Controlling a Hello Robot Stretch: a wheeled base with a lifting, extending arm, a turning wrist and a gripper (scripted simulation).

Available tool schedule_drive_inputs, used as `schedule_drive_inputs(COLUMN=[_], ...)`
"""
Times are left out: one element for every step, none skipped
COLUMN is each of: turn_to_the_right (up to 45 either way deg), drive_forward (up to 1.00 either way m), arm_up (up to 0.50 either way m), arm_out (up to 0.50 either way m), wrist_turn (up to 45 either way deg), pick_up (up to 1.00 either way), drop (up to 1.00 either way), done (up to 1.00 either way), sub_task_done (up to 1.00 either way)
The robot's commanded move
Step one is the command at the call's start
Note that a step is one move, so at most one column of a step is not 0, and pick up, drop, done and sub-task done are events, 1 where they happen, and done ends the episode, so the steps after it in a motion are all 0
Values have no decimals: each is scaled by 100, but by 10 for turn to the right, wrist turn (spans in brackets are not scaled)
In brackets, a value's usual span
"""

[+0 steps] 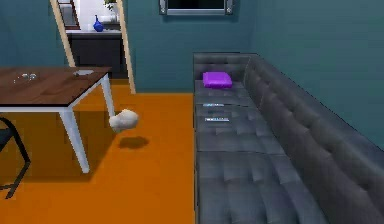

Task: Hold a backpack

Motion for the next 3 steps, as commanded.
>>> schedule_drive_inputs(turn_to_the_right=[0, 0, 0], drive_forward=[0, 0, 0], arm_up=[0, 0, 0], arm_out=[0, 0, 0], wrist_turn=[450, 450, 450], pick_up=[0, 0, 0], drop=[0, 0, 0], done=[0, 0, 0], sub_task_done=[0, 0, 0])
